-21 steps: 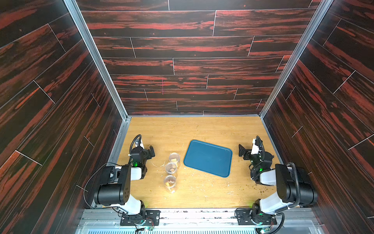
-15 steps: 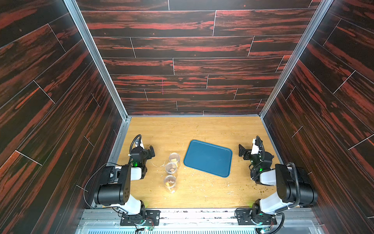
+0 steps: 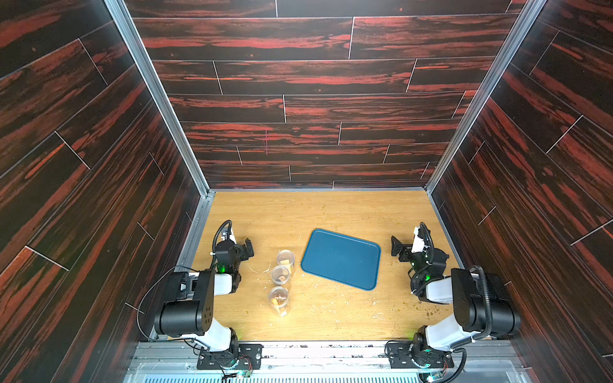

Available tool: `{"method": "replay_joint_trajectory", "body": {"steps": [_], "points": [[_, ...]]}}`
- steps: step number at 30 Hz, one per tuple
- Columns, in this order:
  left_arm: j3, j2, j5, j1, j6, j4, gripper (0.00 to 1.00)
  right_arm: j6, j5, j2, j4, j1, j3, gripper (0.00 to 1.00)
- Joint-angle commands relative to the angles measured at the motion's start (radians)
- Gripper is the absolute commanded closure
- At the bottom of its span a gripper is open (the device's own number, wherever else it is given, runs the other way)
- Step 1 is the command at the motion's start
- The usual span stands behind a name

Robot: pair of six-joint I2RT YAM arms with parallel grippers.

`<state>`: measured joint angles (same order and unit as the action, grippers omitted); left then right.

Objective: Pour the cookies out of the jar
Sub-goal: Pick up the jar from the center of the board.

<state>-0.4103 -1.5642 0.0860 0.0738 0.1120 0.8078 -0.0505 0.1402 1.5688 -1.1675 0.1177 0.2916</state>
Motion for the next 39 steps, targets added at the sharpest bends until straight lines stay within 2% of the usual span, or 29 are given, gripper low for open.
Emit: {"method": "replay_joint_trajectory", "body": {"steps": [1, 5, 11, 13, 16, 17, 18, 20, 23, 25, 27, 29, 32, 36, 39], "points": [[-0.011, 0.015, -0.002, 0.006, -0.011, 0.032, 0.0, 0.01, 0.013, 0.002, -0.028, -0.003, -0.003, 0.01], [0.004, 0.0, -0.002, 0.005, -0.01, 0.084, 0.0, -0.018, 0.001, 0.005, -0.014, 0.013, 0.007, 0.01], [-0.02, 0.027, 0.004, 0.006, -0.009, 0.001, 0.0, -0.022, 0.001, -0.007, -0.011, 0.019, 0.002, 0.01], [-0.025, 0.049, 0.103, 0.006, 0.02, 0.013, 0.0, -0.035, -0.028, -0.048, 0.028, 0.019, 0.006, 0.01], [-0.158, 0.141, 0.26, 0.007, 0.1, -0.388, 0.0, -0.044, -0.069, -0.148, 0.149, 0.019, 0.025, 0.01], [-0.174, 0.159, 0.279, 0.007, 0.107, -0.423, 0.0, -0.049, -0.088, -0.181, 0.199, 0.019, 0.04, 0.01], [-0.163, 0.186, 0.272, 0.007, 0.107, -0.427, 0.0, -0.061, -0.114, -0.211, 0.265, 0.019, 0.063, 0.01], [-0.146, 0.256, 0.309, 0.007, 0.165, -0.441, 0.0, -0.178, -0.208, -0.27, 0.521, 0.022, 0.17, 0.01], [-0.245, 0.328, 0.424, 0.016, 0.334, -0.731, 0.0, -0.235, -0.202, -0.249, 0.984, 0.027, 0.452, 0.01], [-0.322, 0.34, 0.438, 0.02, 0.39, -0.906, 0.0, -0.265, -0.167, -0.184, 1.237, 0.027, 0.643, 0.01], [-0.383, 0.359, 0.395, 0.021, 0.423, -1.025, 0.0, -0.31, -0.101, -0.136, 1.377, 0.028, 0.774, 0.01], [-0.444, 0.37, 0.308, 0.021, 0.443, -1.11, 0.01, -0.361, 0.018, -0.133, 1.418, 0.027, 0.827, 0.02], [-0.504, 0.371, 0.142, 0.021, 0.43, -1.148, 0.02, -0.428, 0.163, -0.132, 1.452, 0.007, 0.875, 0.02], [-0.569, 0.369, -0.028, 0.013, 0.472, -1.214, 0.02, -0.409, 0.15, -0.069, 1.659, -0.083, 1.039, 0.03], [-0.603, 0.38, -0.122, -0.002, 0.477, -1.283, 0.02, -0.386, 0.185, -0.031, 1.762, -0.147, 1.117, 0.02]]}}
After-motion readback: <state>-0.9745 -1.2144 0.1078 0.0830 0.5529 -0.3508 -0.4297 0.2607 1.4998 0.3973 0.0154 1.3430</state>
